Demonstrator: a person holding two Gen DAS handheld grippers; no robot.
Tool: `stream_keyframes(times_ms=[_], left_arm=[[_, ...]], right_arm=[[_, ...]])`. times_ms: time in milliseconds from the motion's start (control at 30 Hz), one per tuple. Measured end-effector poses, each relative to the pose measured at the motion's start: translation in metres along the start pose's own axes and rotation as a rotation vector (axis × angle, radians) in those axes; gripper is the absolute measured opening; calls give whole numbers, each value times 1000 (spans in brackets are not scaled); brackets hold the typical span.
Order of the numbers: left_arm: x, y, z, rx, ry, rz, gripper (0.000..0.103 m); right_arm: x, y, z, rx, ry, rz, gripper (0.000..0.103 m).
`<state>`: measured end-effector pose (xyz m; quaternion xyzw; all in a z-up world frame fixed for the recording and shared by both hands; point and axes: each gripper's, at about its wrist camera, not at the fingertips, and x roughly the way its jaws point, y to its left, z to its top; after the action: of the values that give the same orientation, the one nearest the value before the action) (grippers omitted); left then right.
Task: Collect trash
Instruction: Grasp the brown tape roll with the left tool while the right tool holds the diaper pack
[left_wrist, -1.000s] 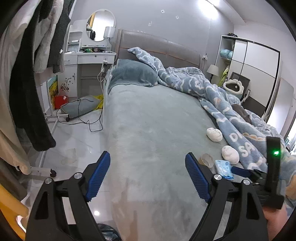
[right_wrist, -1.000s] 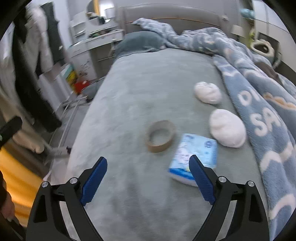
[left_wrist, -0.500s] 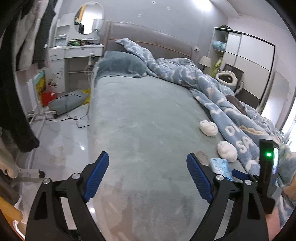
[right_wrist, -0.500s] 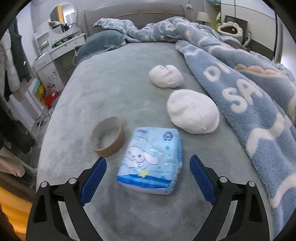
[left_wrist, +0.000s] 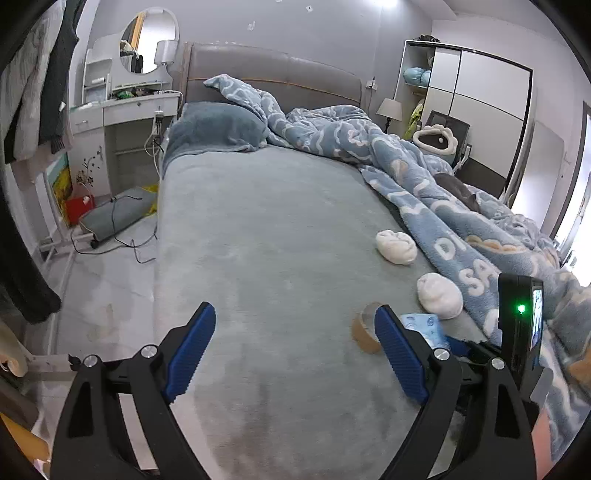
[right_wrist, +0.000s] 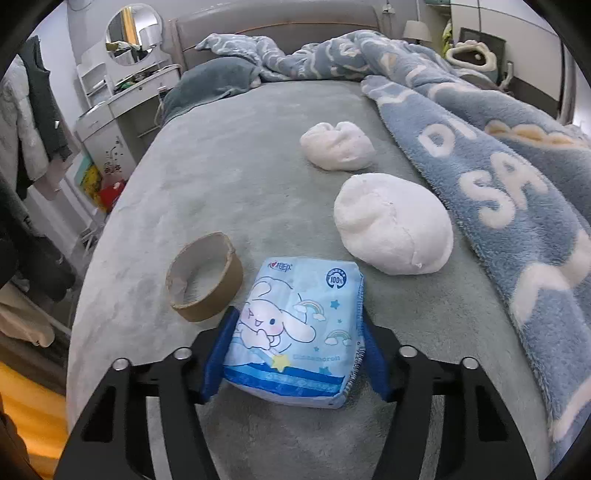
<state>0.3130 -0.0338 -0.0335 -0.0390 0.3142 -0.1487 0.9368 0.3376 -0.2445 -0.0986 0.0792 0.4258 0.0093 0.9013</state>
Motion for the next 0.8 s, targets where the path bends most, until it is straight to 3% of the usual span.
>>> stream_keyframes(times_ms=[800], left_arm=[[59, -59, -24, 99, 117, -53, 89]], right_arm=[[-56, -53, 4, -24, -49, 128, 58]])
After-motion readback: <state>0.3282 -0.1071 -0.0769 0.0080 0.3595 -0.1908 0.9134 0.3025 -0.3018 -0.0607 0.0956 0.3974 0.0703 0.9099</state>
